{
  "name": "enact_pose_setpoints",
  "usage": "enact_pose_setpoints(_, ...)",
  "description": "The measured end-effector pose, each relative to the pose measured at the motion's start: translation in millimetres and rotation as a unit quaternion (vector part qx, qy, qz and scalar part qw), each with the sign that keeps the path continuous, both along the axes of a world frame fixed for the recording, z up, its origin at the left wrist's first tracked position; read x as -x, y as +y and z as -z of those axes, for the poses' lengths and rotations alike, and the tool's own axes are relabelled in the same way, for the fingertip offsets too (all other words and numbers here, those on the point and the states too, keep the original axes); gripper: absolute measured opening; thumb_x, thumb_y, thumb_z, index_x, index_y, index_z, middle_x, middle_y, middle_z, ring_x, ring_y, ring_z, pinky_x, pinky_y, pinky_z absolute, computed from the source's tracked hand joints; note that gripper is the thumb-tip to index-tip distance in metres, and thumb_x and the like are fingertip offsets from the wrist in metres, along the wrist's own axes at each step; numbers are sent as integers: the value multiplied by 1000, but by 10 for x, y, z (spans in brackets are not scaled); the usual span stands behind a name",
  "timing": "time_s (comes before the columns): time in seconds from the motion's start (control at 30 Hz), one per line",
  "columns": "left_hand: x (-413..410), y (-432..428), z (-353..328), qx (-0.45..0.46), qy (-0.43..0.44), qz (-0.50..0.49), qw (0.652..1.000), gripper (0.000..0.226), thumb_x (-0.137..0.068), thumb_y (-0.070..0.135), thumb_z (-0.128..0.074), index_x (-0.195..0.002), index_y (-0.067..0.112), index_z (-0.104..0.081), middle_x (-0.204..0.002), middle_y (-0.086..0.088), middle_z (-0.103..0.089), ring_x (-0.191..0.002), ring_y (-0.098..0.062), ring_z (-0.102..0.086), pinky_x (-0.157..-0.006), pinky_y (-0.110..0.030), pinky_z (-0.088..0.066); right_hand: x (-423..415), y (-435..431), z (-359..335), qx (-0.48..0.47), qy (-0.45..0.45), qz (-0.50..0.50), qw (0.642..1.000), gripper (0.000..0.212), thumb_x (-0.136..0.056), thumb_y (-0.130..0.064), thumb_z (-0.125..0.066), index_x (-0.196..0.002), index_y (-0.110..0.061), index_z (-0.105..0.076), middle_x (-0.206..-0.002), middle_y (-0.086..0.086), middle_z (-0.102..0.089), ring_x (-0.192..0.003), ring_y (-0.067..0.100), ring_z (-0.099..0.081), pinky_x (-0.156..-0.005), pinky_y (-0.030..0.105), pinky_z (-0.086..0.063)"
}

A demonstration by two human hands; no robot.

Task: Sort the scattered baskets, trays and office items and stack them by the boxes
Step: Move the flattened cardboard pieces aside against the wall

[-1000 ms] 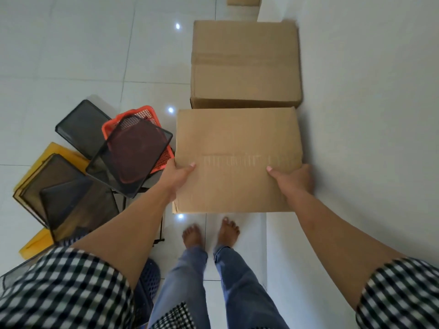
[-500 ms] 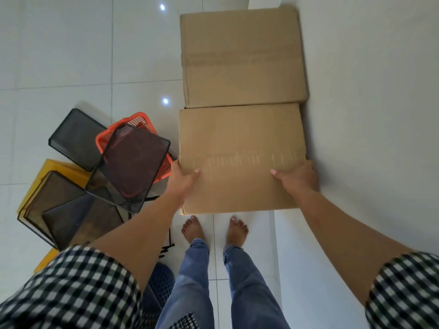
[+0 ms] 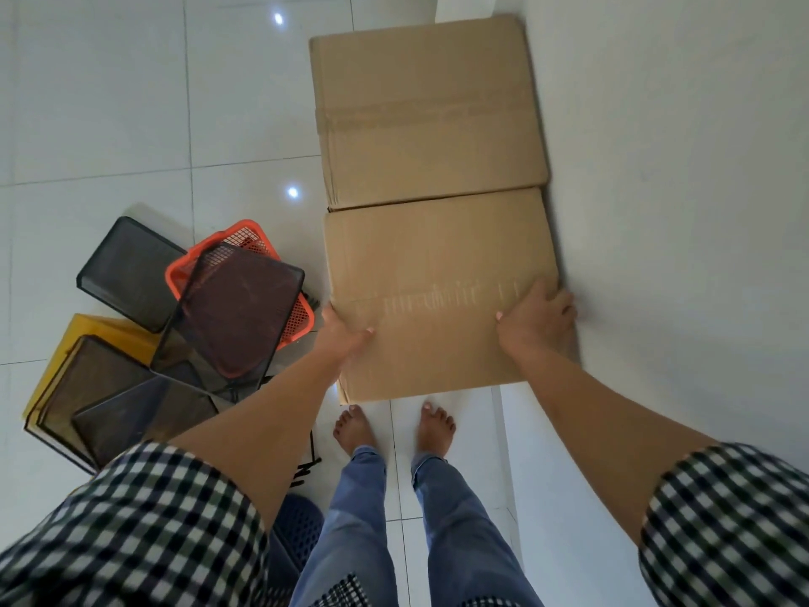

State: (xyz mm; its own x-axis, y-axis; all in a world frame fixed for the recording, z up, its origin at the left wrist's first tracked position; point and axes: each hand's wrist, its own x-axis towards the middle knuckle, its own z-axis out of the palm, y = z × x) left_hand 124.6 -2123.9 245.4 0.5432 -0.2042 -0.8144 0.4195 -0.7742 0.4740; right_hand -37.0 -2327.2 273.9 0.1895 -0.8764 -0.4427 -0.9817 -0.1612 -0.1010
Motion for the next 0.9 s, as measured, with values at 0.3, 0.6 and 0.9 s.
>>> enact_pose_setpoints(0.3,96,310,-399,-9,-57,176,983,86,-94,18,-64,-161,23,-10,-154,-14,-39,-127,-28,-52,-101,-34,-46,-123,733,-254,-103,-9,-74,992,81,-90,-30,-68,-156,-27,-21,-152,17,-28,-137,38,-33,-113,48,-32)
enact_pose_setpoints(0.6,-12,1031,-759,-42,-110,247,962,88,-98,33,-60,-161,11,-2,-167,-14,-12,-153,-28,-14,-121,-40,-23,-579,1612,-586,-193,-21,-89,977,87,-87,-42,-69,-157,-29,-18,-147,11,-34,-134,33,-39,-112,46,-35)
enact_pose_setpoints(0.9,-613,1117,-1000,-40,-136,309,940,84,-97,35,-55,-161,15,-4,-156,-15,-36,-143,-31,-37,-114,-41,-35,-1090,1812,-783,-236,-46,-82,967,83,-93,-32,-61,-159,-27,-12,-154,13,-25,-140,37,-32,-113,47,-34)
